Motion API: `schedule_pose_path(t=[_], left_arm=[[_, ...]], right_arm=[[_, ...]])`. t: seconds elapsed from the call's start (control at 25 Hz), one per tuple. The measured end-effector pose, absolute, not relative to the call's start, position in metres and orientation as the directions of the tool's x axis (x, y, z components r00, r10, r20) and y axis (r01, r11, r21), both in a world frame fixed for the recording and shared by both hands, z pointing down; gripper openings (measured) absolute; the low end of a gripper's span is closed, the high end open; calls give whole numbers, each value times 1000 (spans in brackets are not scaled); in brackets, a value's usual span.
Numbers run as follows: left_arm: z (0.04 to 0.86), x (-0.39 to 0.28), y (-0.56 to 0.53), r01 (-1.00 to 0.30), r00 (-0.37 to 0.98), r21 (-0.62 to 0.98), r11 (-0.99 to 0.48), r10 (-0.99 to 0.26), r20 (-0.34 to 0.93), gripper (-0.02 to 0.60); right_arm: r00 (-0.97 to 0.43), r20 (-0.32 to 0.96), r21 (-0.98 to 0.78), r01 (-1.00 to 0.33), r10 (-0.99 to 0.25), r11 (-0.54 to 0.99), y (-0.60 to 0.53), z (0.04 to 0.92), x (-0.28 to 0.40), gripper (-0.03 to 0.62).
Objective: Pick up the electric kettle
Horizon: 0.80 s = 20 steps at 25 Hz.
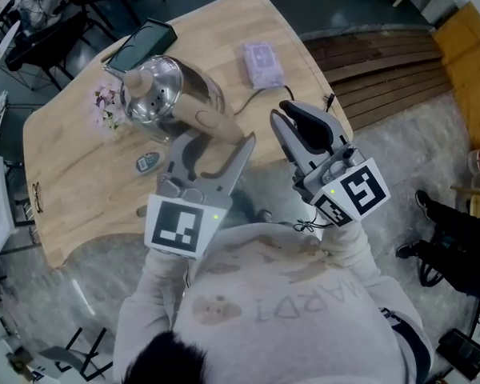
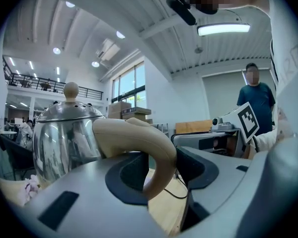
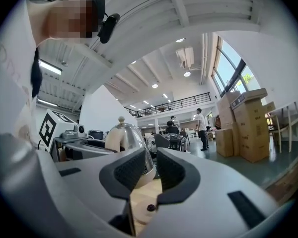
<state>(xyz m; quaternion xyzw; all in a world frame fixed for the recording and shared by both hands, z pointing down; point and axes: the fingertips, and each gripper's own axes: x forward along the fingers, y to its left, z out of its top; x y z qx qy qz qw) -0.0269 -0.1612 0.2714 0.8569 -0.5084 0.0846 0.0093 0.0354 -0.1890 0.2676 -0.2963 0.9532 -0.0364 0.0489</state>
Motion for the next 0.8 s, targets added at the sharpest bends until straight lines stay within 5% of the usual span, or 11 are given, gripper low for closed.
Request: schedule_pose_path(t=[0.8], left_arm=[[264,-28,-155,-867,488,-57,-495,-866,109,285]], right_arm=[[-831,-64,-74,-548,-553,833,-179,268,32,75]])
